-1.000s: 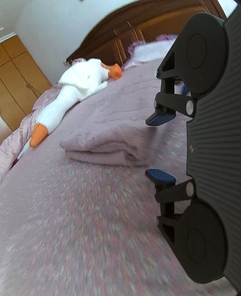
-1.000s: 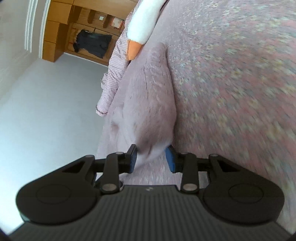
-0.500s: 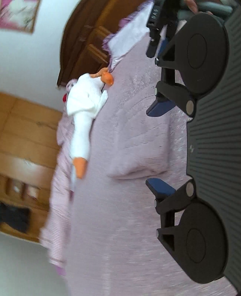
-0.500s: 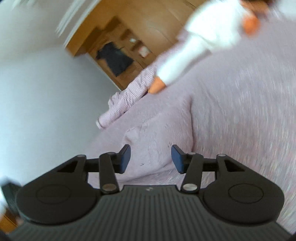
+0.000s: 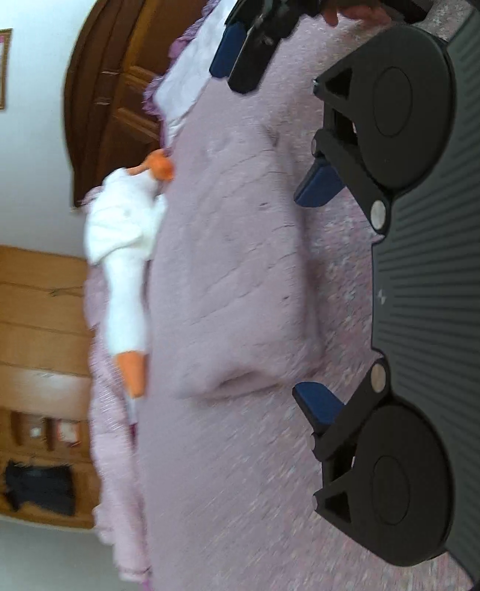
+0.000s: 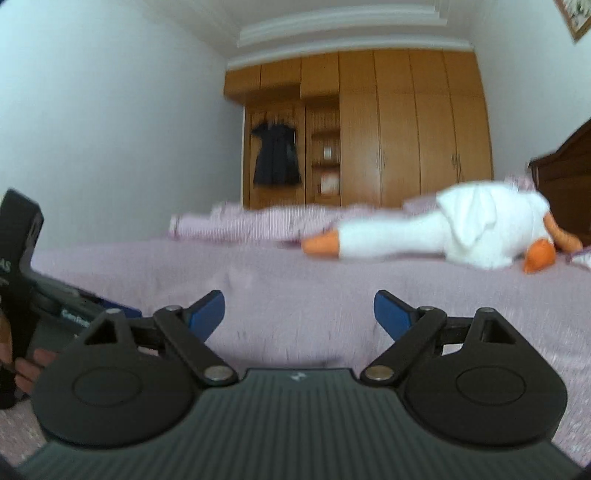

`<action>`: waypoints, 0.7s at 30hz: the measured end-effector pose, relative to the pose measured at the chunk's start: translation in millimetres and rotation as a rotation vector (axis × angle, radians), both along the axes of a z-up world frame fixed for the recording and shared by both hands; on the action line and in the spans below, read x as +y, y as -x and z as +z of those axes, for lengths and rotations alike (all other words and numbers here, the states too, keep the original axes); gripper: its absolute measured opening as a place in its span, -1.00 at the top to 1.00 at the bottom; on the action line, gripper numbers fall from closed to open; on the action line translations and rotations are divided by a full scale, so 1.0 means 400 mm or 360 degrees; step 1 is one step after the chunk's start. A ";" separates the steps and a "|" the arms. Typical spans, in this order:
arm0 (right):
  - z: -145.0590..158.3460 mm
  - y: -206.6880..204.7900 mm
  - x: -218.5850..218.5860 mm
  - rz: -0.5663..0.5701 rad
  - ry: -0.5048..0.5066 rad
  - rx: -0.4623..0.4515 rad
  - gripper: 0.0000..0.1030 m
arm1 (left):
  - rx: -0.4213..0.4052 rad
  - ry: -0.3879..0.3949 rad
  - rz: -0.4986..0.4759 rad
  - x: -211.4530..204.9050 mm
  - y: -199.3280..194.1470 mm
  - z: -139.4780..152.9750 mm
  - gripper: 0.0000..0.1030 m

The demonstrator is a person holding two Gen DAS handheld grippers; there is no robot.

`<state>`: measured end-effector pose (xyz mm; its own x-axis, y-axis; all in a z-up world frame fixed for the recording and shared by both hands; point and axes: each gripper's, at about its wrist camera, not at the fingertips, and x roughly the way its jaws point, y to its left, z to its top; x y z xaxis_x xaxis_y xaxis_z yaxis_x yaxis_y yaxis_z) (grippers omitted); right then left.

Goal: Fold small clothes

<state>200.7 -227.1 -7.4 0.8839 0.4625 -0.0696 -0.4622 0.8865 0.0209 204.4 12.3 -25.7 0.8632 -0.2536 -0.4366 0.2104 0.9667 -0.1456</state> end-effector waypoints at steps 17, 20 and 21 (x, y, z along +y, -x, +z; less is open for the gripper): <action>0.002 0.003 -0.004 0.0060 -0.0021 0.0084 -1.00 | -0.0048 -0.0054 0.0038 -0.011 0.005 -0.011 -1.00; 0.001 0.004 -0.005 0.0056 -0.0031 0.0090 -1.00 | -0.0049 -0.0058 0.0039 -0.013 0.009 -0.012 -1.00; 0.000 0.004 -0.005 0.0056 -0.0031 0.0091 -1.00 | -0.0052 -0.0059 0.0040 -0.013 0.009 -0.012 -1.00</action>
<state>199.0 -229.2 -7.2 0.8620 0.4948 -0.1099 -0.4905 0.8690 0.0652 200.9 7.0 -30.6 0.8829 -0.2162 -0.4169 0.1903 0.9763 -0.1032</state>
